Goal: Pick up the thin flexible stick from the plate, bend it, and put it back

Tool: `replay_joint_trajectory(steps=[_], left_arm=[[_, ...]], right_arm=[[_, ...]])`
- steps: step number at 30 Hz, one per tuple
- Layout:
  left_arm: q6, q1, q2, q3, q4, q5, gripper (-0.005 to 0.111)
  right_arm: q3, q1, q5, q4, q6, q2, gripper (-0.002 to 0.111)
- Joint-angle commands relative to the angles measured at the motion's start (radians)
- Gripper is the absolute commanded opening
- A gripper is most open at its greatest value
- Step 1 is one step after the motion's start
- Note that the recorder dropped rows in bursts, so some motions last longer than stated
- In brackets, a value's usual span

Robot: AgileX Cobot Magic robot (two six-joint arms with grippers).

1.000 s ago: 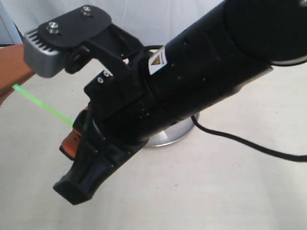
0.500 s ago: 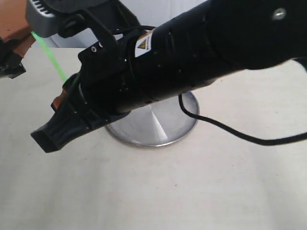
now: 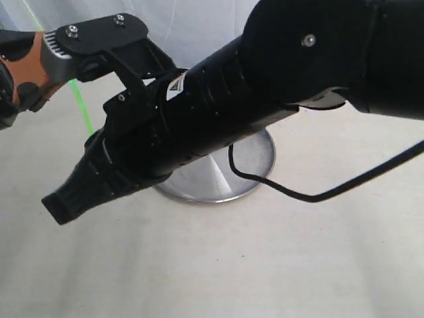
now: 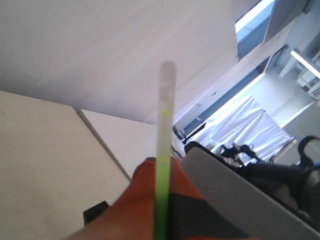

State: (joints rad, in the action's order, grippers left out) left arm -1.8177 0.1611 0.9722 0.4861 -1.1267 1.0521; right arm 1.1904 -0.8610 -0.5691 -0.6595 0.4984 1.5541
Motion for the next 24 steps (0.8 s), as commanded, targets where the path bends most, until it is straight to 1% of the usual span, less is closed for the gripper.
replay_joint_trajectory(steps=[1, 7, 10, 12, 16, 18, 21, 24], left_arm=[[0.046, 0.001, -0.018, 0.023, -0.084, 0.012, 0.000], [0.139, 0.001, -0.018, 0.023, -0.292, -0.043, 0.000], [0.153, 0.001, -0.018, 0.023, -0.328, -0.060, 0.000], [0.150, 0.001, -0.018, 0.023, -0.270, -0.025, 0.000], [0.150, 0.001, -0.018, 0.023, -0.086, 0.116, 0.000], [0.150, 0.001, -0.018, 0.023, -0.033, 0.165, 0.000], [0.122, 0.001, -0.018, 0.023, 0.001, 0.169, 0.000], [0.111, 0.001, -0.018, 0.023, -0.011, 0.169, 0.000]], right_arm=[[-0.018, 0.000, -0.139, -0.120, 0.121, -0.076, -0.001], [-0.018, 0.000, -0.109, -0.151, 0.128, -0.216, -0.001], [-0.018, 0.000, -0.115, -0.161, 0.128, -0.264, -0.001], [-0.018, 0.000, -0.115, -0.136, 0.128, -0.273, -0.001], [-0.018, 0.000, -0.115, -0.046, 0.061, -0.240, -0.001], [-0.018, 0.000, -0.113, -0.014, 0.041, -0.204, -0.001], [-0.018, 0.000, -0.077, -0.003, 0.041, -0.137, -0.001], [-0.018, 0.000, -0.027, -0.003, 0.041, -0.062, -0.001]])
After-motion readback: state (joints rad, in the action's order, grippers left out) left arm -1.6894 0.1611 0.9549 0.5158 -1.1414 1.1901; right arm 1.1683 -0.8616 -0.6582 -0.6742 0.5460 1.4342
